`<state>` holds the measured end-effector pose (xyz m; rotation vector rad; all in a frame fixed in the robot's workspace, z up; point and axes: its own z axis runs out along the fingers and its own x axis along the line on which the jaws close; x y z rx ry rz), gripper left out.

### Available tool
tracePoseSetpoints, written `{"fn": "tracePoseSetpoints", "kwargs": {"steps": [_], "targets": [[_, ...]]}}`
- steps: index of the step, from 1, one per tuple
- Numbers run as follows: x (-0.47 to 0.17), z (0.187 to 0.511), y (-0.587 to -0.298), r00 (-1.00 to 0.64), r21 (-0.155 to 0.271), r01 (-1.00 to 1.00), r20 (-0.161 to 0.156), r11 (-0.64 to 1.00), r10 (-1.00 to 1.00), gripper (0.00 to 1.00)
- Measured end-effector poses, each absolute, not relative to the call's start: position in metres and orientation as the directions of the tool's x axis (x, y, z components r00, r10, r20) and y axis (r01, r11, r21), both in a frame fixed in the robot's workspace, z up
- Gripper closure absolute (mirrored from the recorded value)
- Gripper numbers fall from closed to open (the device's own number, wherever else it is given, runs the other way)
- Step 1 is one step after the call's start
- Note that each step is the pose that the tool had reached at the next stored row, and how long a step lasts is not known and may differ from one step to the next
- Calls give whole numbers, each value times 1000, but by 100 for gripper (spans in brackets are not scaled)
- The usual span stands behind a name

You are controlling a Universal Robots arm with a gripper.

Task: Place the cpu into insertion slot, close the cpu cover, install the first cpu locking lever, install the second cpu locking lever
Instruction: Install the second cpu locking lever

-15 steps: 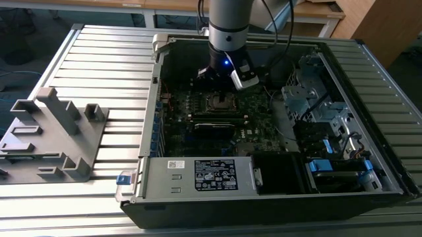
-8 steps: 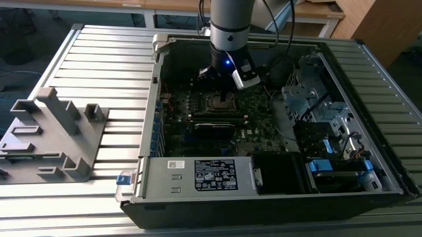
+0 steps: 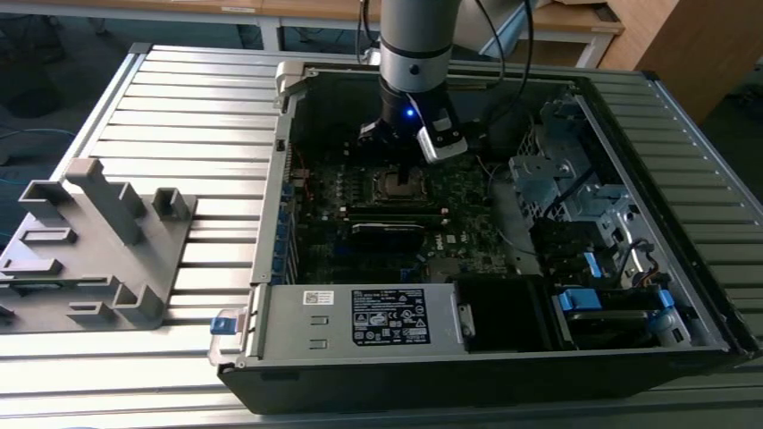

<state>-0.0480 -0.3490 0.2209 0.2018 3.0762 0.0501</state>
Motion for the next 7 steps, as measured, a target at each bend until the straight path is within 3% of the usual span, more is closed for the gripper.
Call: {"fn": "tracePoseSetpoints", "kwargs": {"steps": [7], "targets": [[-48, 221, -349, -989, 36, 132, -56, 991, 134, 90]]}}
